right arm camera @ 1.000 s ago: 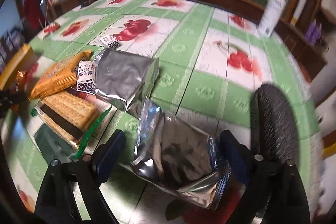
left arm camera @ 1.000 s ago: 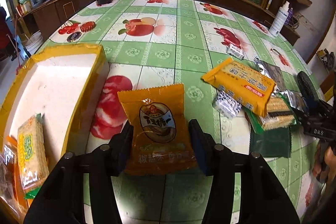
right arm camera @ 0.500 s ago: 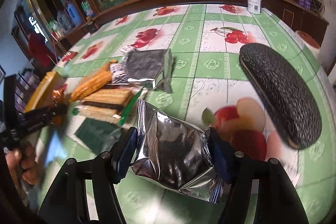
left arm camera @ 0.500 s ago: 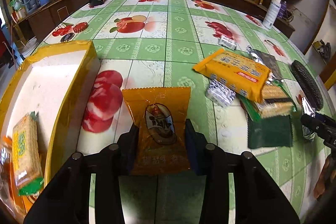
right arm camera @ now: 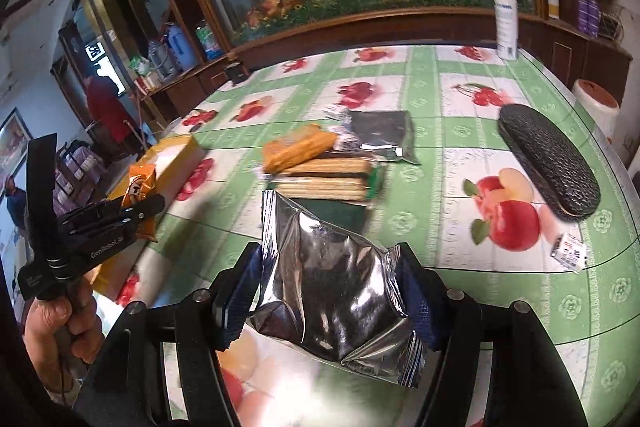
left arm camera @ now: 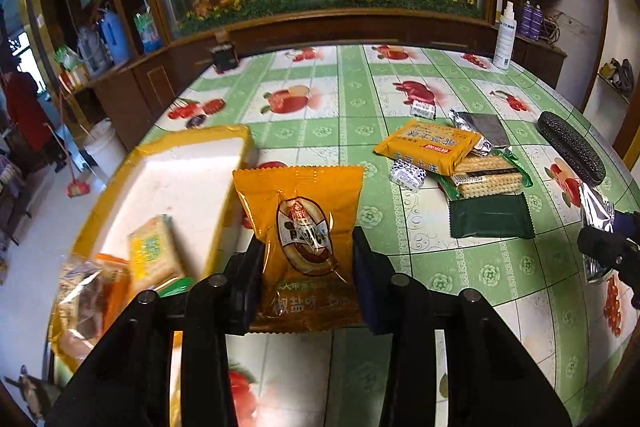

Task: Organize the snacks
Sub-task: 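Carry the orange bag and silver foil bag with both tools over the tray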

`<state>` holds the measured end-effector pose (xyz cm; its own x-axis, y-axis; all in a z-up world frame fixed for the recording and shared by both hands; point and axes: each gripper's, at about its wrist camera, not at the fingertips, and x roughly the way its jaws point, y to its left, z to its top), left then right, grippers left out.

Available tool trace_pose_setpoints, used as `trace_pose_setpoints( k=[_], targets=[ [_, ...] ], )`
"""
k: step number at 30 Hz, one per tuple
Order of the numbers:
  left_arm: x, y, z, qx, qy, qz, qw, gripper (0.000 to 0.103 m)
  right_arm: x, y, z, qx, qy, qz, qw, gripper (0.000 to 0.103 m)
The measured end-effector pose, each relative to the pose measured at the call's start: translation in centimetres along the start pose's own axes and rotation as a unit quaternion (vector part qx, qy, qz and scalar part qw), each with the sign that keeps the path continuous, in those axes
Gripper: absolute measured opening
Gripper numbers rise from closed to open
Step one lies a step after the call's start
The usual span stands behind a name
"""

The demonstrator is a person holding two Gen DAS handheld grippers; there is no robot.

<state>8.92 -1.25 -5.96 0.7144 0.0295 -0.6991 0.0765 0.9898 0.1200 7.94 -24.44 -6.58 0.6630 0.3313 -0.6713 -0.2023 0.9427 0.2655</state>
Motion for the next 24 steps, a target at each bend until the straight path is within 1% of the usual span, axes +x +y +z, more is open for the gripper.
trace_pose_setpoints(
  k=[6, 11, 16, 24],
  targets=[
    [-2.3, 1.8, -0.4, -0.008, -0.021, 0.020, 0.9995, 0.037, -0.6, 4.5, 0.4, -0.037, -0.011, 0.015, 0.999, 0.067],
    [-3.3, 4.2, -0.9, -0.028, -0.032, 0.038, 0.9984, 0.037, -0.2, 7.8, 0.8, -0.058, -0.012, 0.030, 0.998, 0.067],
    [-3.8, 6.7, -1.3, -0.050, -0.038, 0.052, 0.9967, 0.037, 0.7, 10.8, 0.9, -0.080, -0.006, 0.043, 0.996, 0.067],
    [-4.3, 9.7, -2.2, -0.077, -0.042, 0.068, 0.9938, 0.037, 2.1, 14.8, 1.2, -0.107, 0.004, 0.061, 0.992, 0.068]
  ],
)
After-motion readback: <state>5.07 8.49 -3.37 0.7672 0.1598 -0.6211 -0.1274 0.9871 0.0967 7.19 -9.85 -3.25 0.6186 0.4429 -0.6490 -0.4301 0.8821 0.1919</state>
